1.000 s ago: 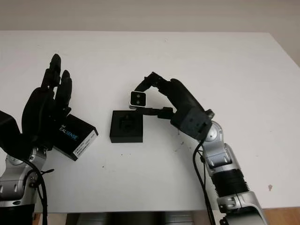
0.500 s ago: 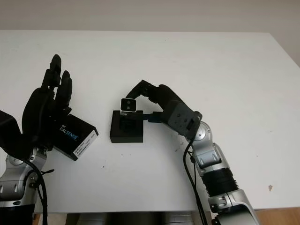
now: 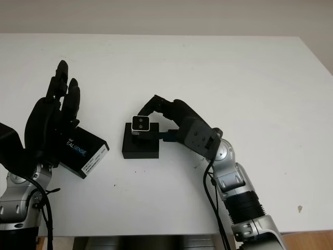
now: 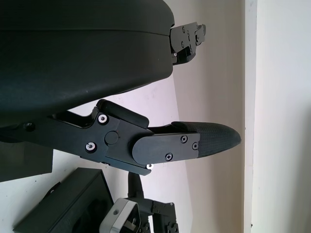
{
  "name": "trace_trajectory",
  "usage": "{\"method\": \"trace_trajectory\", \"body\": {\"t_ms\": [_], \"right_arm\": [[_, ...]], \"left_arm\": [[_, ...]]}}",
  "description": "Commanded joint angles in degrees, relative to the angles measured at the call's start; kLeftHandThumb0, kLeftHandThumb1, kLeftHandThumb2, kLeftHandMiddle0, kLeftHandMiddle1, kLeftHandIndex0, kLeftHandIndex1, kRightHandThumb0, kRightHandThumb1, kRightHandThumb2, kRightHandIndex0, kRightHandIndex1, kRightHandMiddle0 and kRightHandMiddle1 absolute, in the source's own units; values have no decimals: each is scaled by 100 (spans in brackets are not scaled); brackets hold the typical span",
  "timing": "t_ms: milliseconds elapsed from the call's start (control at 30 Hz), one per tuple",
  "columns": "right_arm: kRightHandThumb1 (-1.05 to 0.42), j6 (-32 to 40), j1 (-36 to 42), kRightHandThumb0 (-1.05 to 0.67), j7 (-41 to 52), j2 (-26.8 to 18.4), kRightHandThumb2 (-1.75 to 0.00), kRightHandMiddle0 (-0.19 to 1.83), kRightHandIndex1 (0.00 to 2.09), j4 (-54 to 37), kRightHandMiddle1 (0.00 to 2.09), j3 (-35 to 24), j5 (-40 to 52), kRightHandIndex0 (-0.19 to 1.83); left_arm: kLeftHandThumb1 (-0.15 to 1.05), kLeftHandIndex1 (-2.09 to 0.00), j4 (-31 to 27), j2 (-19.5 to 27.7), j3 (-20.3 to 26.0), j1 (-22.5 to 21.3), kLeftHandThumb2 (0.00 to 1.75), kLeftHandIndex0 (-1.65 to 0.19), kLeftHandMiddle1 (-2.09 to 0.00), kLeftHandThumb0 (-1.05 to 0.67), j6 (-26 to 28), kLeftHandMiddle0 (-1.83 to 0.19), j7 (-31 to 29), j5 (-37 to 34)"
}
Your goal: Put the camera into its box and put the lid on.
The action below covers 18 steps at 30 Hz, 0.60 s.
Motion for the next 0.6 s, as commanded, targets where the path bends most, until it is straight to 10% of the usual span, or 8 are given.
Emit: {"method": "trace_trajectory", "body": {"t_ms": [0,567], "right_arm": [[-98,39,92,-48,-4,-64,-5,39,5,-182,162,-11,-34,32],[-99,111,211,-46,-231,6,-5,36,5,-111,162,-23,-90,31]], "left_arm": [[105,0,-70,11,-12,17,48,19,0,-74,-16,19,19,12],[105,0,71,-6,-18,5,47,19,0,-72,-186,19,-8,-20]]}}
